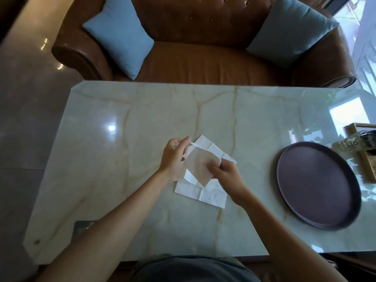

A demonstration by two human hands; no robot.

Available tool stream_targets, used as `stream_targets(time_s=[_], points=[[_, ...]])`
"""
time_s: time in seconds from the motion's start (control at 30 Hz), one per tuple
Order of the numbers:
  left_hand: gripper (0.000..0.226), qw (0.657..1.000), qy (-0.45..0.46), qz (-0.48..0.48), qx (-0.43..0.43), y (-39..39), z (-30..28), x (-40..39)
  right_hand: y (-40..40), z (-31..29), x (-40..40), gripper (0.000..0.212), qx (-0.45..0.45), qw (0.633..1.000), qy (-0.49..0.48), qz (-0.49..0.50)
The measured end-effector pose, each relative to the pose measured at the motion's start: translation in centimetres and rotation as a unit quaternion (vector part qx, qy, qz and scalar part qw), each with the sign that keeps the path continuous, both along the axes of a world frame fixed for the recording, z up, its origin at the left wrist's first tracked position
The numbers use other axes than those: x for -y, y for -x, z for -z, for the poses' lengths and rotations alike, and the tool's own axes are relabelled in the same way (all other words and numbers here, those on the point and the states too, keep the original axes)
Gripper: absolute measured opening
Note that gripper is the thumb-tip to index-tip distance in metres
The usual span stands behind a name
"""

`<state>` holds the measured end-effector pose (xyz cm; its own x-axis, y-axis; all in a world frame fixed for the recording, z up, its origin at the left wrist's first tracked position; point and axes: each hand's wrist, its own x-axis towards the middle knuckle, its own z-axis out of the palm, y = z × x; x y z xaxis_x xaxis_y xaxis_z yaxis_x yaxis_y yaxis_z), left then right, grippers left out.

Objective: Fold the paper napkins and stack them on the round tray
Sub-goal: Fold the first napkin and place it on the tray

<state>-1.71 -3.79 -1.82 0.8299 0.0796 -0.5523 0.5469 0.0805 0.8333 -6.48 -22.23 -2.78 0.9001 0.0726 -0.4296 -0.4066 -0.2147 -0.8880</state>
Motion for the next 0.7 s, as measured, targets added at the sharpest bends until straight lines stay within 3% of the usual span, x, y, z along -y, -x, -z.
stream_targets(time_s=[0.1,0.2,0.3,0.43,0.7], points=[[0.04,0.993,0.041,0.108,-0.02,0.6,0.0,-0.7,-0.9,-0.8,1.3,0.02,-0.052,0.992,-0.111,0.002],[0.051,0.979,0.079,0.186,-0.029,1.2,0.3,-1.0,-1.4,-1.1,1.8,0.02,-0.081,0.988,-0.13,0.012],[0.035,0.985,0.039,0.167,0.0,1.7,0.8,-0.9,-1.5,-1.1,1.8,0.024,-0.101,0.987,-0.114,0.042],[0.031,0.987,0.039,0.157,0.011,2.1,0.2,-0.9,-1.1,-0.9,1.6,0.024,-0.116,0.986,-0.097,0.073],[0.019,0.982,0.038,0.184,0.006,1.9,-0.6,-1.0,-1.3,-1.9,1.5,0.023,-0.053,0.99,-0.121,0.049]])
